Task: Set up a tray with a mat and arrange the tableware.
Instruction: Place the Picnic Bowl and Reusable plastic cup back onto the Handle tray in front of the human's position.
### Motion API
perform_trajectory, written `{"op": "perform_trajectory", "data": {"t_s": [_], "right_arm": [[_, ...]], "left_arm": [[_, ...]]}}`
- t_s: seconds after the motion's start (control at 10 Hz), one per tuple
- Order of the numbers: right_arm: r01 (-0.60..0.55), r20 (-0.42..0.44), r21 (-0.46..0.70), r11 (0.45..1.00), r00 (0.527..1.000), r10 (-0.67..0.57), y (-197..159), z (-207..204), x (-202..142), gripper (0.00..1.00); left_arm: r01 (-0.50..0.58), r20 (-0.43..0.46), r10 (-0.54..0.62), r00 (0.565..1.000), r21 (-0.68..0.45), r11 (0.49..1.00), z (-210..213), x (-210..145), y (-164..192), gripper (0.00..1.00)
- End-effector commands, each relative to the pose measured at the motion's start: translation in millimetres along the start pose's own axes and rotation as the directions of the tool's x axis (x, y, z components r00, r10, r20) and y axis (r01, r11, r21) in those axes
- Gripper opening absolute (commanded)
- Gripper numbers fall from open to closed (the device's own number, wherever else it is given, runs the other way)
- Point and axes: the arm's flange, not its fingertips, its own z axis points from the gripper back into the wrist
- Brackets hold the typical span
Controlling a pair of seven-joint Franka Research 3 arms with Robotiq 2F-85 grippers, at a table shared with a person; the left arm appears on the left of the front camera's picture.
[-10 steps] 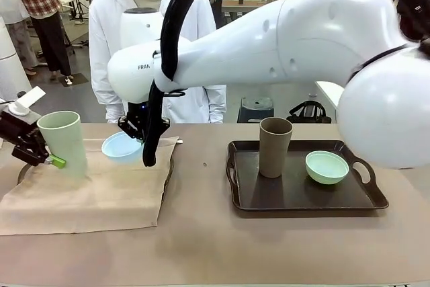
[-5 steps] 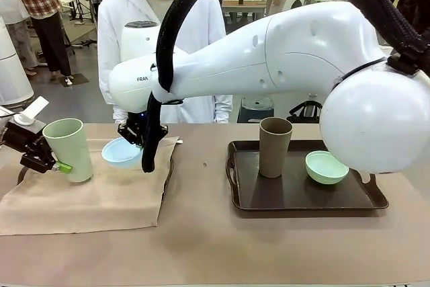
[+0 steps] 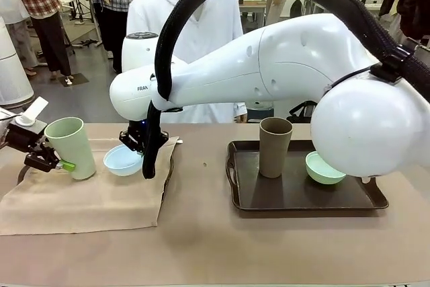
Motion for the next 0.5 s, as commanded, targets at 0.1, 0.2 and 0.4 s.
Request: {"op": "perform_trajectory", "data": {"t_s": [0.1, 0.2, 0.4], "right_arm": [[-0.022, 0.009, 0.014, 1.000, 1.000, 0.021, 6.7, -7.0, 15.2, 0.04], [-0.022, 0.006, 0.011, 1.000, 1.000, 0.022, 5.8, -11.8, 16.7, 0.04], [-0.021, 0.000, 0.003, 1.000, 1.000, 0.021, 4.7, -18.7, 19.7, 0.04]], "left_arm": [[0.034, 0.012, -0.035, 0.999, 0.036, 0.999, -0.8, -1.6, 3.6, 0.83], [0.036, 0.012, -0.037, 0.999, 0.037, 0.999, -1.8, -2.6, 3.8, 0.83], [0.037, 0.009, -0.037, 0.999, 0.037, 0.999, -4.4, -4.6, 4.7, 0.83]]}}
